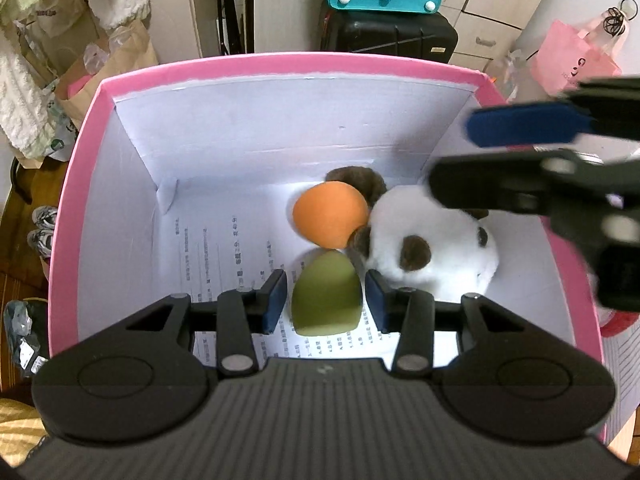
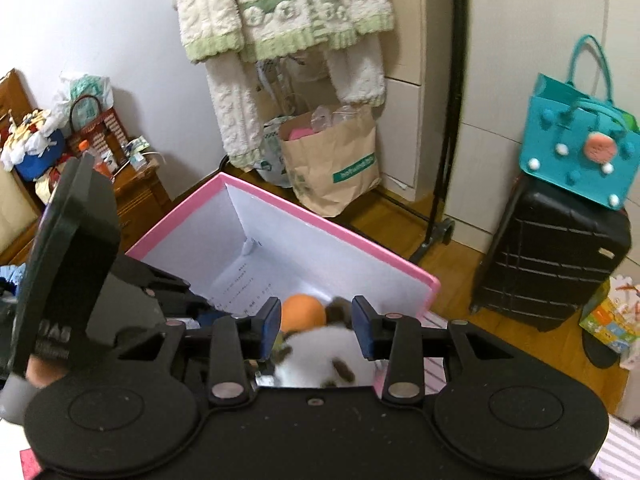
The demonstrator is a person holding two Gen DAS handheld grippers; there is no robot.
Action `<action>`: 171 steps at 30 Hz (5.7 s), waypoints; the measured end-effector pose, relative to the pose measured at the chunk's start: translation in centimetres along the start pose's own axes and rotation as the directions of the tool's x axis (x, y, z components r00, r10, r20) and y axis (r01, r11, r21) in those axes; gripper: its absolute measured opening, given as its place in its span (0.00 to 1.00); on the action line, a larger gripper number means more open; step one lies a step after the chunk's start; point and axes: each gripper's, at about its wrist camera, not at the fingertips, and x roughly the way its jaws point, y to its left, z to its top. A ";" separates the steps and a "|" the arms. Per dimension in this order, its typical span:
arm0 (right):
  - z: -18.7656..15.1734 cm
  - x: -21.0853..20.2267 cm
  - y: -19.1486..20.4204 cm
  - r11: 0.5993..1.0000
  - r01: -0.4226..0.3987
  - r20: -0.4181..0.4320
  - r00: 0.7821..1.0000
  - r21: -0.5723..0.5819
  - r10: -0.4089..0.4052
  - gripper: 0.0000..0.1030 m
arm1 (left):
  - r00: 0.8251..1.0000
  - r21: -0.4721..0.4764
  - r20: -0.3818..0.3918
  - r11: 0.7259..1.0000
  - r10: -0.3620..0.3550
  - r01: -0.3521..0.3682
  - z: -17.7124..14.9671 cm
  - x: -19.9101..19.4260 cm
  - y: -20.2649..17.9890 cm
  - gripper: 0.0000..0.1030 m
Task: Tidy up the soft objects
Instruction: 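Lower both sponges into the pink box beside the panda and open both tools, then withdraw both open tools from the box toward the remaining soft items, then grasp the pink pompom with the left tool while the right tool grasps the floral scrunchie, then lift and carry the pompom in the left tool and scrunchie in the right tool over the box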
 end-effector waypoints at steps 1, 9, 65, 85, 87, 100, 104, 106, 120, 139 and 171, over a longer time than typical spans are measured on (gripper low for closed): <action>-0.3 -0.5 -0.1 1.000 0.002 0.003 1.000 0.006 -0.002 0.43 | 1.000 -0.003 -0.001 1.000 -0.001 0.001 0.0 0.0 0.0 0.41; -2.5 -4.3 -1.0 0.995 -0.055 0.021 0.998 0.081 0.053 0.44 | 1.000 0.016 0.017 1.000 -0.023 0.022 -0.5 -2.6 -0.4 0.53; -23.5 -22.3 4.8 0.998 0.011 0.050 0.999 -0.064 -0.007 0.81 | 0.995 0.351 0.101 0.936 -0.005 -0.030 -19.7 -19.4 -12.9 0.93; -32.0 -18.8 -2.8 0.987 0.143 0.215 0.964 0.071 -0.156 0.81 | 0.954 0.470 0.220 0.879 -0.202 0.078 -21.4 -13.1 -21.1 0.89; -32.3 -18.4 -3.7 0.986 0.150 0.232 0.959 0.070 -0.162 0.81 | 0.940 0.469 0.259 0.880 -0.222 0.079 -20.9 -12.6 -21.6 0.89; -32.3 -16.7 -9.0 0.949 0.286 0.279 0.908 0.136 -0.314 0.81 | 0.890 0.411 0.331 0.897 -0.312 0.162 -17.3 -7.0 -24.6 0.84; -31.5 -16.1 -9.9 0.934 0.345 0.271 0.894 0.093 -0.357 0.81 | 0.888 0.382 0.330 0.906 -0.321 0.185 -15.7 -5.1 -25.4 0.73; -31.1 -15.7 -10.2 0.937 0.344 0.267 0.898 0.066 -0.348 0.81 | 0.888 0.376 0.333 0.908 -0.316 0.183 -15.1 -4.2 -25.9 0.67; -29.0 -11.9 -12.5 0.944 0.323 0.215 0.929 -0.067 -0.303 0.80 | 0.891 0.282 0.329 0.933 -0.313 0.224 -11.9 0.5 -27.9 0.55; -30.4 -11.5 -12.6 0.965 0.261 0.235 0.936 0.041 -0.263 0.18 | 0.918 0.194 0.296 0.957 -0.265 0.214 -11.8 2.9 -28.0 0.37; -32.5 -14.6 -10.5 0.953 0.219 0.175 0.951 0.211 -0.257 0.15 | 0.929 0.161 0.186 0.943 -0.318 0.291 -15.3 -0.1 -26.5 0.35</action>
